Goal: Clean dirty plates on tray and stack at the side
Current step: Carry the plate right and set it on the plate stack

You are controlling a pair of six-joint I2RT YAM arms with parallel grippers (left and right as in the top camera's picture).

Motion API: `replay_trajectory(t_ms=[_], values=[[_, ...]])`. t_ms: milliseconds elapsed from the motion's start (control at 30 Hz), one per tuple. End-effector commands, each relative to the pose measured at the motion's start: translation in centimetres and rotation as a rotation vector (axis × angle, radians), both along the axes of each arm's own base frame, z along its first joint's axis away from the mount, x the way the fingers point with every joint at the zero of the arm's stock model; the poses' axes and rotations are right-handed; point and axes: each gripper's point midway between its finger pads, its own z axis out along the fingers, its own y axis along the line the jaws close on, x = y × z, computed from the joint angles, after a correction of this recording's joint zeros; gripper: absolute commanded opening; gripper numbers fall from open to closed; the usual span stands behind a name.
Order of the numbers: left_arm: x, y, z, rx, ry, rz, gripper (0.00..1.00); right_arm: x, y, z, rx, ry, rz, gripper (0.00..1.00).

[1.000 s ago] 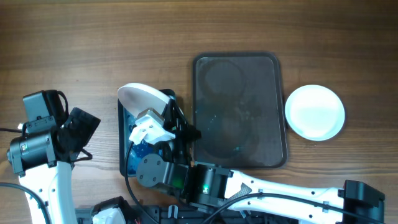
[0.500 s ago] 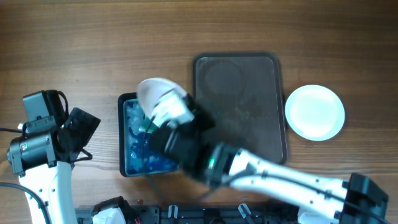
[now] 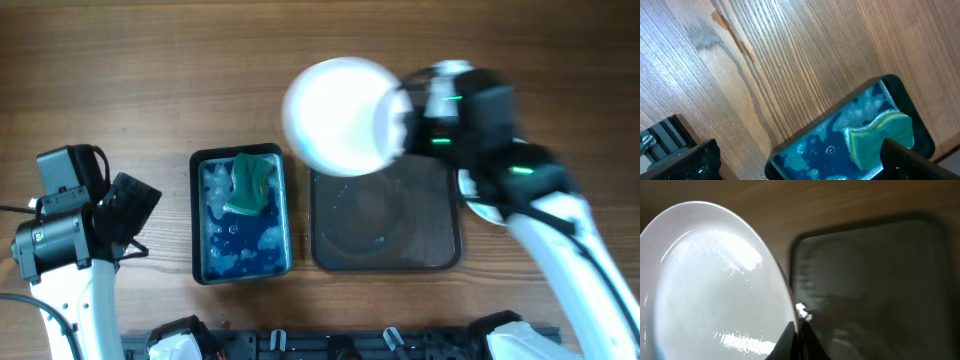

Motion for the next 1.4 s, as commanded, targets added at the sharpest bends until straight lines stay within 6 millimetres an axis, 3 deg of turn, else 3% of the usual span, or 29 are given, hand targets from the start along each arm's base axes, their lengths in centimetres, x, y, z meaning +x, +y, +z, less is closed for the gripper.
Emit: replay_trajectory(t_ms=[0,67,200,300,400,500,633,667,767,933,1000,1033,1200,1367], values=[[0.1,0.3,0.7,0.008,-0.025,0.025,1.0,-1.0,-8.3,-1.7,-0.004,0.143,-0.256,0.05],[0.1,0.3,0.7,0.008,-0.025,0.025,1.0,-2.2,-13.4,-3.9,-0.06,0.246,-0.409,0.04],[0.1,0.3,0.7,0.007,-0.025,0.025,1.0,-4.5,-19.7,-7.9,-0.091,0.4,-0.547,0.04],[0.1,0.3,0.7,0.008,-0.025,0.025,1.0,-6.3,-23.4,-11.4,-0.075,0.518,-0.662,0.04],[0.1,0.3,0.7,0.008,-0.025,0.025,1.0,-7.5,-25.5,-14.7,-0.045,0.608,-0.734,0.04],[0.1,0.3,0.7,0.008,-0.025,0.025,1.0,-9.1,-26.4,-17.8,-0.009,0.724,-0.771,0.04],[0.1,0.3,0.7,0.008,-0.025,0.025,1.0,-9.7,-26.1,-19.3,-0.012,0.787,-0.729,0.08],[0.1,0.3,0.7,0.007,-0.025,0.025,1.0,-9.5,-25.9,-19.2,0.002,0.778,-0.711,0.35],[0.1,0.3,0.7,0.008,-0.025,0.025,1.0,-8.5,-25.3,-17.4,0.044,0.722,-0.693,0.48],[0.1,0.3,0.7,0.008,-0.025,0.025,1.0,-6.1,-22.8,-11.2,0.089,0.503,-0.564,0.54],[0.1,0.3,0.7,0.007,-0.025,0.025,1.0,-5.5,-18.6,-5.4,0.114,0.288,-0.402,0.53],[0.1,0.3,0.7,0.008,-0.025,0.025,1.0,-5.6,-17.3,-4.1,0.109,0.238,-0.354,0.52],[0.1,0.3,0.7,0.007,-0.025,0.025,1.0,-7.3,-11.9,0.7,0.028,0.03,-0.133,0.52],[0.1,0.3,0.7,0.008,-0.025,0.025,1.0,-9.1,-8.2,2.5,-0.011,-0.062,0.034,0.51]])
